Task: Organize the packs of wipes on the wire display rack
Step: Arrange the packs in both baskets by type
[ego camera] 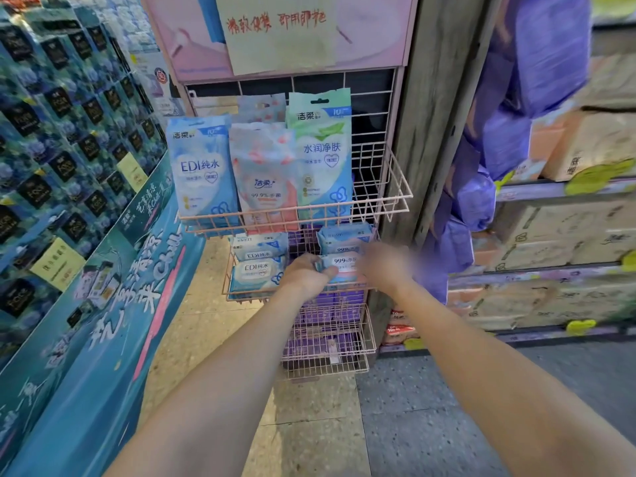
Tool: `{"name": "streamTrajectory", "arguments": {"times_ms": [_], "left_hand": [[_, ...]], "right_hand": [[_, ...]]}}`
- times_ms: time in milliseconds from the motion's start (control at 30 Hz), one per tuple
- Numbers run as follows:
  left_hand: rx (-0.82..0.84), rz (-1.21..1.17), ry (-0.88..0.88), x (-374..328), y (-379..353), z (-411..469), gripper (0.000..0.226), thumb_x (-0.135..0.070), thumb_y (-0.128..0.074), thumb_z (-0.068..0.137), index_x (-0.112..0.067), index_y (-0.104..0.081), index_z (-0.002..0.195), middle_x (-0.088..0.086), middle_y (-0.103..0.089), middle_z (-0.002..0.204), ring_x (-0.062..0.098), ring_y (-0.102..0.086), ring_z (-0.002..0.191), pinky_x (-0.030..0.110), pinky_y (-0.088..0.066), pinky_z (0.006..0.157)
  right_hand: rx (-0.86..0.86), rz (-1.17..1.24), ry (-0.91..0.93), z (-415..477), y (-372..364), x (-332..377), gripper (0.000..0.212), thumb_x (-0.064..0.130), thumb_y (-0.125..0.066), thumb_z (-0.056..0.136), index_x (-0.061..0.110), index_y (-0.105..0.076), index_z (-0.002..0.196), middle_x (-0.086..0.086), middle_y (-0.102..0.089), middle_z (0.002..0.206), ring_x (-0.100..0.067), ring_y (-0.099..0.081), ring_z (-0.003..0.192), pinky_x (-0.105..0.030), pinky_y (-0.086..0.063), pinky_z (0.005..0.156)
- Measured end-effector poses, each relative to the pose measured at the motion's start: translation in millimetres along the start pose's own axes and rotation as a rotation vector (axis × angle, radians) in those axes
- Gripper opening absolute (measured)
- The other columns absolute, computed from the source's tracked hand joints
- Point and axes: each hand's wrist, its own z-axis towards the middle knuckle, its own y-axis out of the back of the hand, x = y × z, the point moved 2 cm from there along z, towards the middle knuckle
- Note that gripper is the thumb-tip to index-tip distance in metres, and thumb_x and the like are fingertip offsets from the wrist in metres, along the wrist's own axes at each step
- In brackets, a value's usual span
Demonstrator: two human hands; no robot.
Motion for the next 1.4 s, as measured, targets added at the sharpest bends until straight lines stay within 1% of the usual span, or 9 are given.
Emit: {"name": "streamTrajectory", "arguments": {"times_ms": [100,200,367,567,733,833,1000,1233,1400], "left_hand": [[0.011,-0.024,-0.016,-1.4,-0.3,1.0,0.07,-0.052,-0.072,0.089,-0.025,-0.049,0.148,0.003,-0.059,0.145,0.024,-0.064,0.118,0.03,-0.047,0.101],[0.009,-0.003,-0.027,-3.7,-1.3,0.5,0.067,-0.048,-0.072,0.091,-0.023,-0.049,0.149,0.001,-0.061,0.141,0.011,-0.062,0.085,0.022,-0.043,0.085],[-0.002,0.013,-0.032,-4.2,-7.9,-1.2,0.065,-0.047,-0.073,0.092,-0.025,-0.052,0.149,0.001,-0.06,0.147,0.024,-0.062,0.124,0.033,-0.043,0.108],[-0.078,0.02,-0.022,-2.9,-9.2,-1.6,0.053,-0.047,-0.071,0.091,-0.026,-0.058,0.138,0.001,-0.066,0.134,0.021,-0.063,0.105,0.027,-0.045,0.093],[-0.185,-0.092,-0.02,-4.7,6.8,-9.9,0.048,-0.041,-0.065,0.098,-0.02,-0.056,0.14,0.0,-0.068,0.116,0.016,-0.063,0.085,0.029,-0.051,0.08],[-0.205,-0.114,-0.061,-5.7,16.3,-19.2,0.046,-0.041,-0.064,0.099,-0.019,-0.056,0.138,0.003,-0.07,0.117,0.025,-0.069,0.094,0.038,-0.059,0.087],[-0.24,-0.103,-0.188,-10.6,28.6,-41.8,0.041,-0.035,-0.065,0.097,-0.018,-0.057,0.134,0.005,-0.072,0.117,0.025,-0.069,0.091,0.041,-0.06,0.087],[-0.3,0.055,-0.322,-9.1,52.3,-81.5,0.037,-0.037,-0.058,0.097,-0.018,-0.064,0.128,0.004,-0.074,0.11,0.027,-0.069,0.097,0.042,-0.058,0.087],[-0.422,0.018,-0.49,-14.4,70.7,-113.9,0.022,-0.035,-0.058,0.096,-0.024,-0.068,0.112,-0.007,-0.072,0.099,0.017,-0.066,0.089,0.04,-0.058,0.08]], "right_hand": [[-0.103,0.131,-0.081,12.7,6.3,6.8,0.042,0.037,-0.065,0.083,0.035,-0.063,0.125,0.003,-0.072,0.112,-0.031,-0.046,0.119,-0.044,-0.028,0.091],[-0.041,0.104,-0.114,22.1,4.9,10.9,0.05,0.037,-0.063,0.086,0.038,-0.056,0.136,-0.002,-0.07,0.12,-0.034,-0.044,0.127,-0.047,-0.03,0.098],[-0.015,0.156,-0.11,28.1,-2.7,7.8,0.054,0.03,-0.063,0.087,0.046,-0.054,0.138,0.004,-0.071,0.124,-0.032,-0.043,0.127,-0.042,-0.023,0.088],[-0.021,0.206,-0.112,22.9,0.6,4.4,0.06,0.022,-0.06,0.083,0.042,-0.055,0.139,0.001,-0.071,0.121,-0.032,-0.043,0.128,-0.045,-0.028,0.098],[-0.205,0.241,-0.033,8.1,11.0,8.1,0.05,0.022,-0.063,0.083,0.023,-0.064,0.133,-0.005,-0.07,0.122,-0.033,-0.056,0.12,-0.046,-0.04,0.097],[-0.203,0.353,0.07,-2.7,11.7,12.4,0.044,0.021,-0.065,0.089,0.015,-0.067,0.132,-0.007,-0.072,0.126,-0.03,-0.064,0.119,-0.043,-0.051,0.1],[-0.126,0.482,0.039,-26.0,13.2,23.8,0.048,0.017,-0.062,0.094,0.015,-0.062,0.141,-0.004,-0.069,0.134,-0.019,-0.065,0.122,-0.02,-0.045,0.097],[-0.116,0.316,0.084,-64.9,21.4,40.1,0.049,0.023,-0.062,0.095,0.017,-0.06,0.143,-0.004,-0.065,0.141,-0.024,-0.069,0.113,-0.024,-0.048,0.093],[-0.27,0.309,0.185,-94.6,36.3,70.4,0.042,0.027,-0.061,0.095,0.014,-0.066,0.135,-0.005,-0.07,0.133,-0.024,-0.065,0.121,-0.033,-0.049,0.103]]}}
